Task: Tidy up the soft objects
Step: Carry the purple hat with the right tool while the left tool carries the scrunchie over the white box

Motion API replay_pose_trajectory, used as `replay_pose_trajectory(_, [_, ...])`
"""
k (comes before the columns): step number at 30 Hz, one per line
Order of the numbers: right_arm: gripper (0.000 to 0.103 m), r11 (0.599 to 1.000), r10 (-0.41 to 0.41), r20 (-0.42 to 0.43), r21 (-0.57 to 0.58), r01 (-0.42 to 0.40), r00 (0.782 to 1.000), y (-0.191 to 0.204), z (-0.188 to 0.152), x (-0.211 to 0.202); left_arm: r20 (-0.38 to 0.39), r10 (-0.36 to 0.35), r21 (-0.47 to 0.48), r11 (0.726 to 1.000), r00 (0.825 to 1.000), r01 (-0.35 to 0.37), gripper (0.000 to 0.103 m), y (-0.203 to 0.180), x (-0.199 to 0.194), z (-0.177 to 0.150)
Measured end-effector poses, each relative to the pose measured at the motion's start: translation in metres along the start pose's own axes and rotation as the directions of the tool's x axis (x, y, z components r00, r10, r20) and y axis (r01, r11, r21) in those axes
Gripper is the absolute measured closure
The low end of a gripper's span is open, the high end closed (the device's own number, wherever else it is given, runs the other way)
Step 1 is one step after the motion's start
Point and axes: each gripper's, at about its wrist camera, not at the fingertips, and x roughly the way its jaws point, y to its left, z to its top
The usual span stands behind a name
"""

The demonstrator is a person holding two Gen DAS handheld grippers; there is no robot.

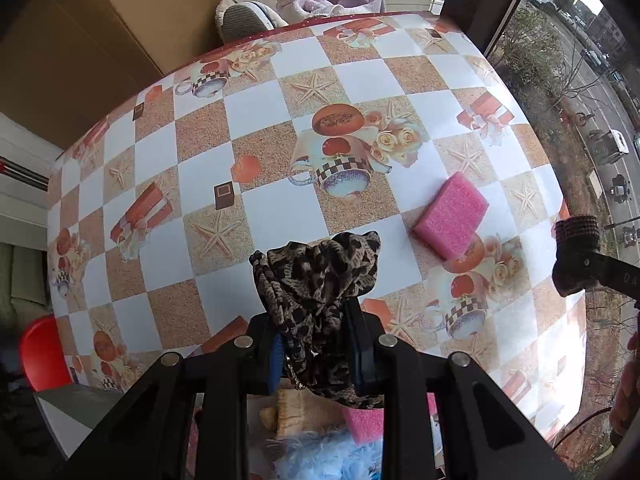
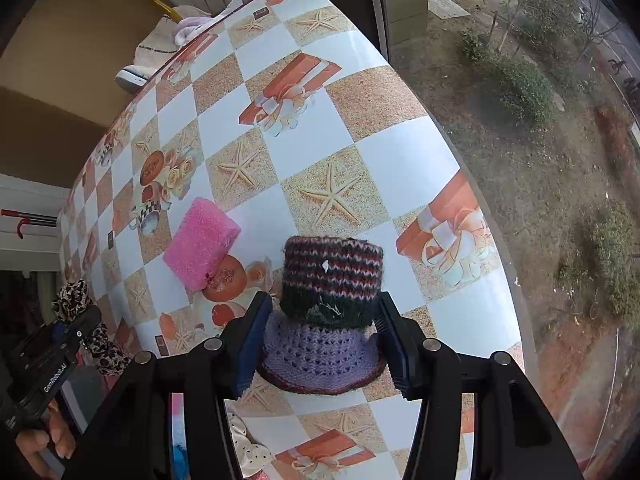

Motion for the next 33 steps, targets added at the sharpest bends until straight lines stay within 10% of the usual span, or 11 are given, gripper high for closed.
replay_pose_trajectory(16, [0.049, 0.996, 0.051, -0.033, 0.075, -0.048, 0.998, -0.003, -0.095, -0.033, 0.092, -0.034, 0.057, 0.998, 0.995, 0.028, 0.075, 0.000, -0.075, -0.058])
replay_pose_trajectory(33, [0.049, 0.985, 0.038, 0.032, 0.168, -0.042, 0.999, 0.026, -0.253, -0.088, 0.108, -0.136, 0.124, 0.985, 0.985, 0.122, 0.075, 0.043, -0.142, -0.191])
